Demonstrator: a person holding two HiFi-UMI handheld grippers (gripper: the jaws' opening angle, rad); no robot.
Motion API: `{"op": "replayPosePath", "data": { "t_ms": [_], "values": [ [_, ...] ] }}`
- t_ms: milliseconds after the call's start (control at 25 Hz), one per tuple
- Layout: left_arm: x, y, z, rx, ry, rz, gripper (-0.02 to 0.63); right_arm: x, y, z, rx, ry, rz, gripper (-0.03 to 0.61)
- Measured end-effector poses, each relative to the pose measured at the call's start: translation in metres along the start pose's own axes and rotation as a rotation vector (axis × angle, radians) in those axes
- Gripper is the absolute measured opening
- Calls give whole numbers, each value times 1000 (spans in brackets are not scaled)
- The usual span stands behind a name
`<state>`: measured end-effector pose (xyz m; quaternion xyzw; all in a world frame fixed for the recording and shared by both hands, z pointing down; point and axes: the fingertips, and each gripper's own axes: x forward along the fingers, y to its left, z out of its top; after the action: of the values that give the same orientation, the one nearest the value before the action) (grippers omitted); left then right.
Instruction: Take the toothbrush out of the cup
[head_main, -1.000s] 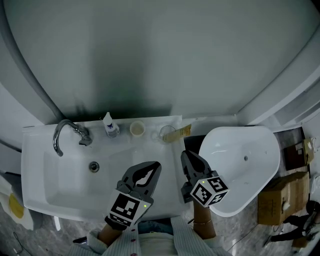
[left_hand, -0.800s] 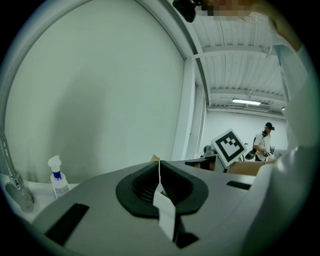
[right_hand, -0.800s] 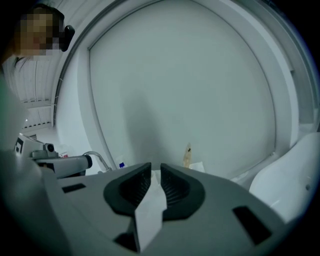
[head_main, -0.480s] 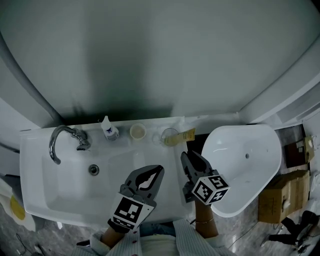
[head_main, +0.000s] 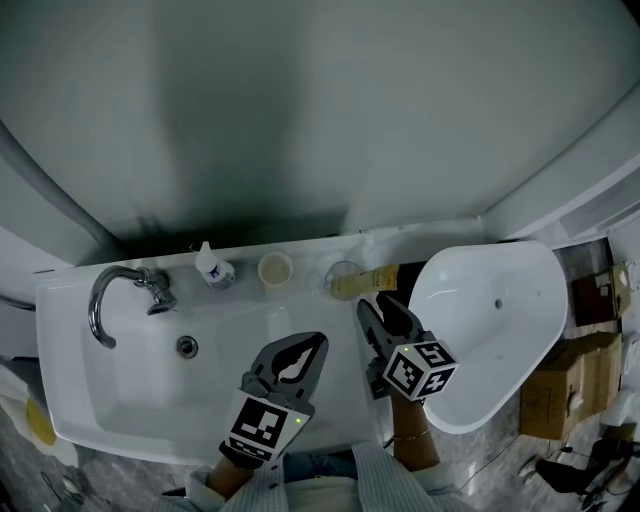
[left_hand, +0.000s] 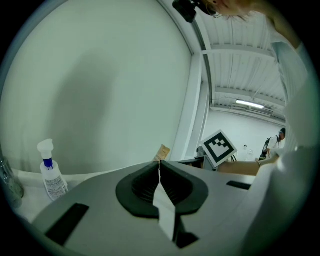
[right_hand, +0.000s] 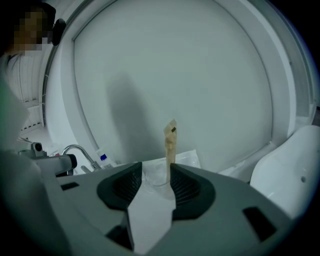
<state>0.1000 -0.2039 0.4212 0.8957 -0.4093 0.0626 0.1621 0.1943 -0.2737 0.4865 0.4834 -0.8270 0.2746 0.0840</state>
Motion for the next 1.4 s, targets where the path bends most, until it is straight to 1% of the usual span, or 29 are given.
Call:
{"op": "replayPosePath", "data": {
  "t_ms": [160,320,400,600,800,1160,1400],
  "values": [
    [7,14,-11,4,21,18,21,14,-7,-5,-4,20,-25,181],
    [12,28,-17,-14,35,35,21,25,-15,-10,11,30,-47,193],
    [14,35,-18,-36,34,43,21,32,-19,-12,14,34,-60,193],
    [17,47,-22,-63,32,57,21,41,-28,-13,8,25,-97,193],
    [19,60,-31,-64,45,64,21,50,-31,-13,4,16,-125,193],
    [22,71,-43,-90,74,58,21,57,-37,-8,-31,-6,-160,192],
    [21,75,-44,-93,80,70,21,63,-33,-7,-58,-3,-160,184]
  ]
}}
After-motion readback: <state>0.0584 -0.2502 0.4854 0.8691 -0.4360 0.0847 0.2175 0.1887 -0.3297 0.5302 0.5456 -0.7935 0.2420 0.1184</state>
